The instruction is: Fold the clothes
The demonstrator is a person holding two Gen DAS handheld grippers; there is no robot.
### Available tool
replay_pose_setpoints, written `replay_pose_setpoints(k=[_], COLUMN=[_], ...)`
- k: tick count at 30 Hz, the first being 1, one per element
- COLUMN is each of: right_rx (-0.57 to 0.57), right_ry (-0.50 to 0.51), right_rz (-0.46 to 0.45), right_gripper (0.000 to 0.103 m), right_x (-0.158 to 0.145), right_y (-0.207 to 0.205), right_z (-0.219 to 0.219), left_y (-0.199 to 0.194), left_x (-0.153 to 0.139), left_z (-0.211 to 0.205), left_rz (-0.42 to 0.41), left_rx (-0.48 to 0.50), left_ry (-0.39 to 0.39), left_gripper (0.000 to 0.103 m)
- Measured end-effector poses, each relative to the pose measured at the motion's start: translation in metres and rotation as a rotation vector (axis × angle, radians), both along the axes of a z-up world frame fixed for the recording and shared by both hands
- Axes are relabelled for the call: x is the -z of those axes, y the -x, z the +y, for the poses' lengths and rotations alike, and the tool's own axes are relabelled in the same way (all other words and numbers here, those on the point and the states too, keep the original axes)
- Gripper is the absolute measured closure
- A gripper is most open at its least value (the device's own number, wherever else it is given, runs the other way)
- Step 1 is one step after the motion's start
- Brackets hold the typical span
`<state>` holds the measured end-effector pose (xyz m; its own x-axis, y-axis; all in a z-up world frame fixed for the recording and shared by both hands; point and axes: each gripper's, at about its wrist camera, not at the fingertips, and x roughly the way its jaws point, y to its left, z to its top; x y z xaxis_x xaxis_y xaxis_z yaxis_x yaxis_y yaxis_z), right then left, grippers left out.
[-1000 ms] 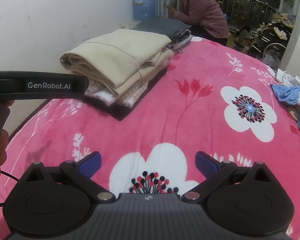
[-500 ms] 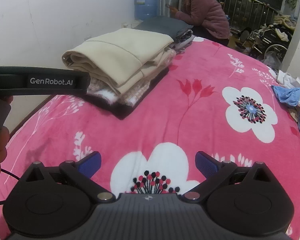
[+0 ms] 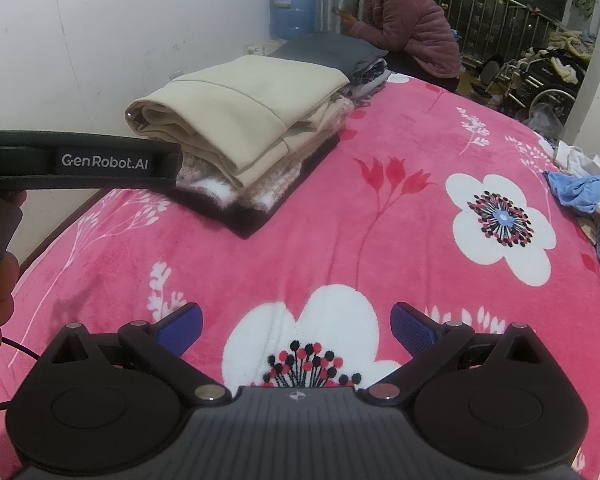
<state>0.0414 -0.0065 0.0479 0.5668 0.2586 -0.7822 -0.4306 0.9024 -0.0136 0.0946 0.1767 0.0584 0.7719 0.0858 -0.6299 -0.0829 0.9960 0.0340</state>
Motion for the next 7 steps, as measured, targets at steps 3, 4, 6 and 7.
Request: replay_pose_setpoints(k=[3, 4, 6, 7], right_rx=[-0.001, -0.001, 0.0, -0.001], right_ry=[0.001, 0.002, 0.003, 0.003], right_rz=[0.001, 0.001, 0.001, 0.001], right_gripper=[0.001, 0.001, 0.001, 0.001], right_x=[0.0003, 0.0004, 0.0005, 0.0005], right_y=[0.0001, 0.0003, 0.0007, 0.0009], right_z=[0.0001, 0.0001, 0.0003, 0.0005], left_y=[-0.0002, 0.0, 0.0002, 0.0003], left_x=[0.0, -0.0001, -0.0004, -0.0005], left_z=[0.0003, 0.0003, 0.0008, 0.001], left_rz=[0.001, 0.001, 0.001, 0.001], left_rx=[-0.001, -0.001, 0.0, 0.001], left_ry=[0.001, 0.002, 0.003, 0.003], left_gripper=[0.0, 0.0, 0.0, 0.0])
